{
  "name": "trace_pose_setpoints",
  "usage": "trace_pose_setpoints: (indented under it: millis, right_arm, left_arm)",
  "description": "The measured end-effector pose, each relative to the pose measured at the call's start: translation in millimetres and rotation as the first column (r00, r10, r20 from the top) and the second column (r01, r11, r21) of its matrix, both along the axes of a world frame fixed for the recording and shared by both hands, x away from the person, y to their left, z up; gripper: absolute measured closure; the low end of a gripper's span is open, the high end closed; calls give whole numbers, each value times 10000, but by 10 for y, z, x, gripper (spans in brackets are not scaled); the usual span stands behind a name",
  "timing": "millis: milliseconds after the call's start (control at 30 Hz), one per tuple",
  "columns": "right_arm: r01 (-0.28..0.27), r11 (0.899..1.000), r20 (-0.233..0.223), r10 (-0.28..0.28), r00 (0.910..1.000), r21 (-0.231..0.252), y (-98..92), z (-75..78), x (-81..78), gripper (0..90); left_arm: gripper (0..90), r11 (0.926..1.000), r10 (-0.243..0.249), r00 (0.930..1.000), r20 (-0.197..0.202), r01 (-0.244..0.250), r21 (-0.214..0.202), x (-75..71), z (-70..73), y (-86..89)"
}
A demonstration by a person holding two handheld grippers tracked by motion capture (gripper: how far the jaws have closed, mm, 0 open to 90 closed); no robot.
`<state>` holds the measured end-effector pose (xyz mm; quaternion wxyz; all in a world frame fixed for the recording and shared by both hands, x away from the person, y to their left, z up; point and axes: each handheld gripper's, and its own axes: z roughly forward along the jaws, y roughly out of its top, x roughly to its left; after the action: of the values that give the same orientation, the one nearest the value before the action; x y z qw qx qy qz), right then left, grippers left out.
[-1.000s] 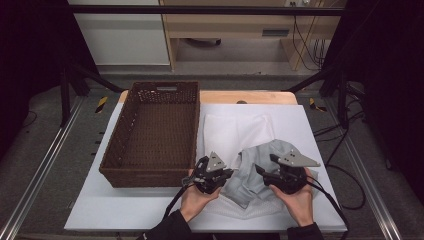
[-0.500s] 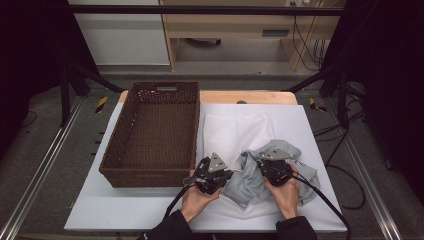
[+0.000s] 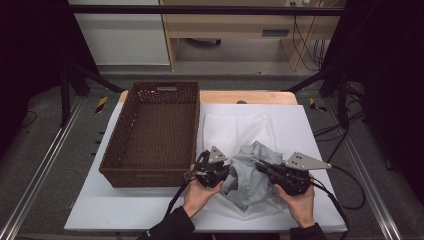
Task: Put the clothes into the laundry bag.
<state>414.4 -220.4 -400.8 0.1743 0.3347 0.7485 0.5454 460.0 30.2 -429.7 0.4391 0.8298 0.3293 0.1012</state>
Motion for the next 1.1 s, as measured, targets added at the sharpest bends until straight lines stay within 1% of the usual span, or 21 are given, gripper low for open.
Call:
trace_pose_setpoints:
  millis: [67, 133, 167, 200, 267, 333, 400, 433, 500, 567, 600, 633, 700, 733, 800, 833, 900, 967, 1000, 1067, 1100]
  right_arm:
    - [-343, 9989, 54, 345, 9994, -307, 51, -20, -59, 854]
    - [-705, 9960, -9, 706, 9975, -554, 115, -75, -103, 852]
    - [-798, 9946, -152, 789, 9968, -662, 148, -110, -116, 852]
    - [-965, 9911, -348, 937, 9950, -913, 189, -159, -119, 851]
    - [-1067, 9859, -713, 981, 9926, -1286, 256, -249, -94, 851]
    - [-1161, 9824, -1042, 1015, 9894, -1460, 318, -329, -50, 851]
    - [-1155, 9827, -1414, 950, 9854, -1445, 391, -415, 7, 850]
    - [-1136, 9822, -1484, 913, 9847, -1494, 414, -445, 33, 849]
    - [-845, 9809, -1629, 559, 9851, -1749, 470, -526, 105, 849]
    - [-356, 9762, -1765, -28, 9843, -2139, 520, -632, 197, 849]
    - [-14, 9723, -1871, -436, 9814, -2338, 533, -677, 237, 849]
    - [202, 9694, -1864, -675, 9802, -2447, 541, -705, 262, 849]
    - [849, 9658, -1663, -1281, 9777, -2449, 561, -762, 314, 848]
    - [1085, 9647, -1567, -1487, 9764, -2399, 573, -787, 333, 846]
    - [1220, 9650, -1509, -1596, 9756, -2323, 583, -809, 344, 839]
    - [1185, 9648, -1467, -1557, 9769, -2348, 584, -811, 342, 829]
    - [884, 9657, -1301, -1229, 9839, -2440, 570, -787, 322, 800]
    - [679, 9670, -1127, -981, 9888, -2456, 552, -740, 281, 770]
    - [566, 9688, -1015, -832, 9913, -2415, 535, -690, 241, 752]
    - [319, 9727, -844, -525, 9950, -2298, 489, -591, 158, 720]
    - [324, 9738, -722, -499, 9961, -2252, 465, -534, 106, 715]
  left_arm:
    - [887, 9999, 89, 10000, -2, -89, -47, 21, 41, -20]
    - [887, 9999, 126, 9999, 17, -126, -70, 35, 91, -35]
    - [888, 9998, 150, 9999, 41, -149, -122, 39, 121, -35]
    - [889, 9997, 157, 9999, 68, -156, -175, 42, 145, -32]
    - [889, 9994, 155, 9998, 127, -150, -324, 44, 194, -26]
    - [889, 9993, 85, 9998, 182, -79, -355, 41, 224, -32]
    - [890, 9995, -33, 9995, 324, 42, -300, 19, 250, -49]
    - [890, 9997, -83, 9991, 420, 93, -242, 0, 256, -64]
    - [890, 9997, -160, 9983, 568, 169, -155, -30, 257, -77]
    - [891, 9994, -285, 9980, 572, 295, -167, -64, 250, -78]
    - [891, 9994, -322, 9978, 587, 330, -125, -81, 240, -82]
    - [891, 9991, -430, 9966, 700, 423, 102, -110, 220, -82]
    - [890, 9987, -447, 9960, 776, 426, 290, -148, 164, -77]
    - [890, 9987, -433, 9962, 752, 413, 285, -154, 134, -62]
    - [889, 9990, -388, 9970, 664, 372, 252, -156, 85, -32]
    - [888, 9991, -358, 9973, 645, 341, 268, -159, 46, -7]
    - [887, 9994, -316, 9977, 593, 309, 119, -163, -4, 42]
    - [887, 9992, -335, 9977, 591, 322, 239, -161, -21, 56]
    - [887, 9995, -279, 9972, 699, 266, 196, -167, -20, 67]
    - [887, 9996, -243, 9968, 760, 229, 188, -171, -11, 80]
    - [887, 9997, -212, 9964, 822, 200, 164, -173, -10, 88]
